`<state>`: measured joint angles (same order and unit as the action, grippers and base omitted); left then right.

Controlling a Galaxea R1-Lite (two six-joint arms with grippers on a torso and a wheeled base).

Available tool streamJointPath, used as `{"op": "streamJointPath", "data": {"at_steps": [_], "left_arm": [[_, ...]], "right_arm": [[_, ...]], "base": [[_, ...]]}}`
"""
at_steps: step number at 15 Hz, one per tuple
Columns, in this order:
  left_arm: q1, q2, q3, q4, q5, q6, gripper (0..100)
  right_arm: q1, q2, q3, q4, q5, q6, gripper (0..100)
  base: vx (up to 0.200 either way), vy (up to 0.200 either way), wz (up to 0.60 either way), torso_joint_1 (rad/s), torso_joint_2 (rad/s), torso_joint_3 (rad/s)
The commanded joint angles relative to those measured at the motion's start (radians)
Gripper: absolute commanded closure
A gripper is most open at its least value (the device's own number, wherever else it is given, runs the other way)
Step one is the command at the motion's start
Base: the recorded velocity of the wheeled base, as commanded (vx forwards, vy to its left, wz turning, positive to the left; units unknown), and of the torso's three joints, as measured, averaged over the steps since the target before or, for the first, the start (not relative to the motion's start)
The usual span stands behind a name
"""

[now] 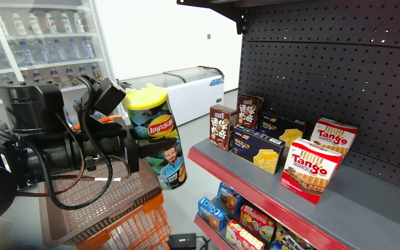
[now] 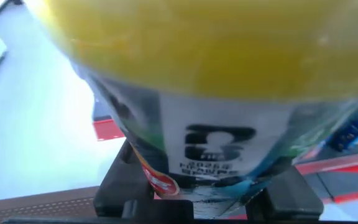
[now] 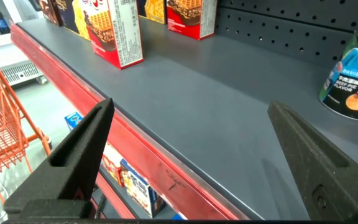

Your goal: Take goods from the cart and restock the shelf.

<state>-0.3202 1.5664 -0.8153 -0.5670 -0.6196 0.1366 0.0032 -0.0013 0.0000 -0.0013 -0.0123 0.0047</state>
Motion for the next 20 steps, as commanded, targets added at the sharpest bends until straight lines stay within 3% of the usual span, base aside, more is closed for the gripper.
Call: {"op": "streamJointPath", "data": {"at_steps": [1,5,8,9,11,20], "left_arm": [[-0.037,-0.040,-0.011,0.049,-0.002,0.001,100],[-0.108,-0.177,0.045,0.222,-0.008,0.005,100],[-0.112,-0.209,0.099,0.225,-0.014,0.006,100],[-0.112,-0.241,0.150,0.225,-0.055,0.008,100],[-0.112,-0.252,0.176,0.225,-0.058,0.008,100],[-0.115,-0.243,0.171,0.217,-0.062,0.008,100]], "right_arm": [[0.000,0.001,0.000,0.000,0.000,0.000,0],[0.000,0.001,0.000,0.000,0.000,0.000,0],[0.000,0.001,0.000,0.000,0.000,0.000,0],[0.000,0.001,0.000,0.000,0.000,0.000,0],[0.000,0.001,0.000,0.000,0.002,0.000,0],[0.000,0.001,0.000,0.000,0.006,0.000,0]], "base": [[0.000,0.000,0.00,0.000,0.00,0.000],[0.000,0.000,0.00,0.000,0.00,0.000],[0.000,0.000,0.00,0.000,0.00,0.000],[0.000,0.000,0.00,0.000,0.00,0.000],[0.000,0.000,0.00,0.000,0.00,0.000],[0.000,0.000,-0.60,0.003,0.00,0.003]]}}
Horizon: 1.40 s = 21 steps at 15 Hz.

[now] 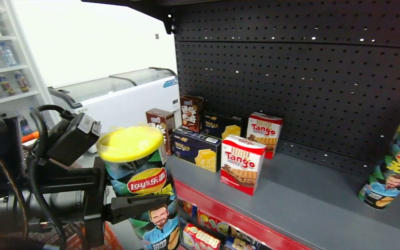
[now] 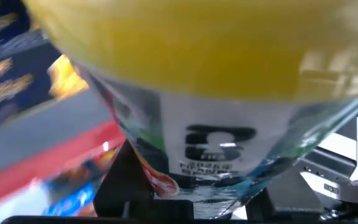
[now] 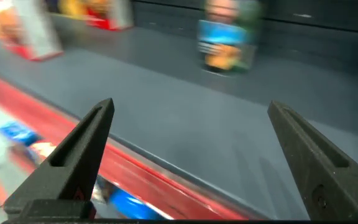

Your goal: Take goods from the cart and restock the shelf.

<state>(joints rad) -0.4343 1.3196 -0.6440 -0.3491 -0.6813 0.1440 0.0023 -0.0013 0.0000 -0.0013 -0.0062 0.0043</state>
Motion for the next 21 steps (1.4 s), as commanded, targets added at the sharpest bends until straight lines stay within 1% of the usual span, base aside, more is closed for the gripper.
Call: {"op": "streamJointPath", "data": {"at_steps": [1,11,21], "left_arm": [[-0.003,0.004,-0.002,-0.001,-0.001,0.000,100],[-0.008,0.032,-0.014,-0.005,-0.004,0.000,100],[-0.001,0.029,-0.009,-0.005,-0.004,0.000,100]], "right_arm": [[0.001,0.001,0.000,0.000,0.000,0.000,0],[0.001,0.001,0.000,-0.002,0.005,0.000,0],[0.001,0.001,0.000,0.000,0.006,0.000,0]], "base": [[0.000,0.000,-0.60,0.007,0.00,-0.002],[0.000,0.000,-0.60,0.000,0.00,0.002],[0.000,0.000,0.00,0.000,0.00,0.000]]}}
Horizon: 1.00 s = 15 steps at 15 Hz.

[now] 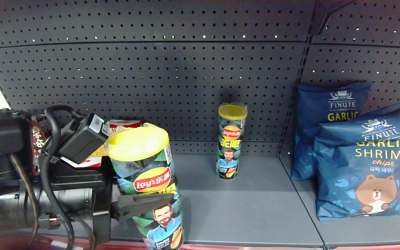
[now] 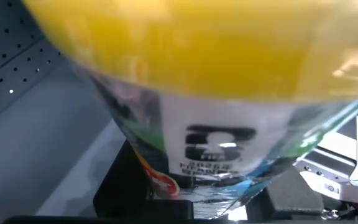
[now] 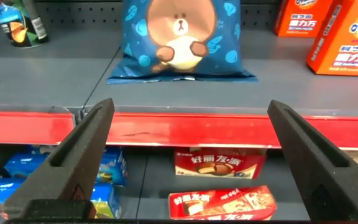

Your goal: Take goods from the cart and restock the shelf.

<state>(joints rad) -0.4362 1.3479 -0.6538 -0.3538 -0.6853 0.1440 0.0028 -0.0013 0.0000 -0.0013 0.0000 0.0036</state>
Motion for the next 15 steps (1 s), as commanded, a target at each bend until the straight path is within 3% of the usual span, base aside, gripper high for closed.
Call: {"op": "streamJointPath", "data": {"at_steps": [1,3,6,10,12,15], "left_arm": [[0.002,0.000,0.002,-0.001,0.001,0.000,100],[0.001,0.000,0.002,-0.001,0.001,0.000,100],[-0.013,-0.004,0.003,0.001,0.001,-0.001,100],[-0.012,-0.010,0.029,0.001,0.007,-0.003,100],[-0.013,-0.010,0.029,0.004,0.007,-0.001,100],[-0.012,-0.015,0.029,0.009,0.009,-0.003,100]], "right_arm": [[0.003,0.001,0.000,0.001,0.034,-0.013,0],[0.008,0.001,0.000,0.000,0.057,-0.045,0],[0.045,0.285,-0.288,-0.023,0.153,0.026,0],[0.114,0.406,-0.348,-0.054,0.224,-0.065,0],[0.175,0.472,-0.354,-0.057,0.275,-0.126,0],[0.355,0.650,-0.430,-0.057,0.279,-0.136,0]], "base": [[0.000,0.000,0.00,0.000,0.00,0.000],[0.000,0.000,0.00,0.000,0.00,0.000],[0.000,0.000,0.00,0.000,0.00,0.000],[0.000,0.000,0.00,0.000,0.00,0.000],[0.000,0.000,0.00,0.000,0.00,0.000],[0.000,0.000,0.00,0.000,0.00,0.000]]}}
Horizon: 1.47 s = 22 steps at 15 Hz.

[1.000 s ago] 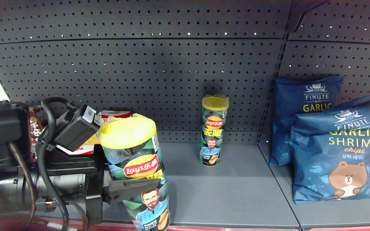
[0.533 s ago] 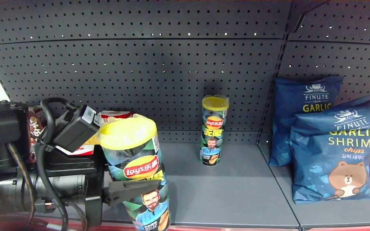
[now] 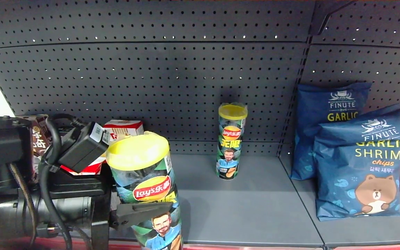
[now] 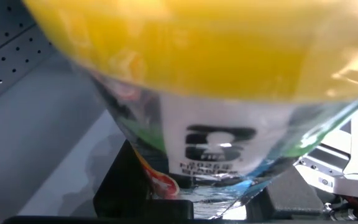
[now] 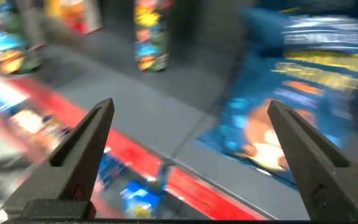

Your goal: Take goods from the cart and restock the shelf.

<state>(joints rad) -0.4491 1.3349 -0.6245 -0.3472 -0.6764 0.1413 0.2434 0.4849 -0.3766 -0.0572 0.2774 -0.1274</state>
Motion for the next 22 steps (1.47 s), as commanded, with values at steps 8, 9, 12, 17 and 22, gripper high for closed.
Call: {"op": "streamJointPath", "data": {"at_steps": [8,9,12,17,22], "left_arm": [[0.007,0.003,0.009,0.002,0.004,-0.002,100],[0.007,0.004,0.008,0.001,0.004,-0.002,100],[0.007,0.004,0.008,0.002,0.006,-0.003,100],[0.009,0.004,0.009,0.002,0.021,-0.006,100],[0.007,0.012,0.008,0.002,0.020,-0.006,100]], "right_arm": [[0.303,0.587,-0.232,-0.113,-0.043,0.009,0],[0.304,0.629,-0.239,-0.147,-0.049,0.008,0],[0.313,0.758,-0.255,-0.271,-0.073,0.006,0],[0.341,0.986,-0.301,-0.451,-0.107,0.012,0],[0.336,1.178,-0.334,-0.688,-0.107,0.032,0]], "base": [[0.000,0.000,0.00,0.000,0.00,0.000],[0.000,0.000,0.00,0.000,0.00,0.000],[0.000,0.000,0.00,0.000,0.00,0.000],[0.000,0.000,0.00,0.000,0.00,0.000],[0.000,0.000,0.00,0.000,0.00,0.000]]}}
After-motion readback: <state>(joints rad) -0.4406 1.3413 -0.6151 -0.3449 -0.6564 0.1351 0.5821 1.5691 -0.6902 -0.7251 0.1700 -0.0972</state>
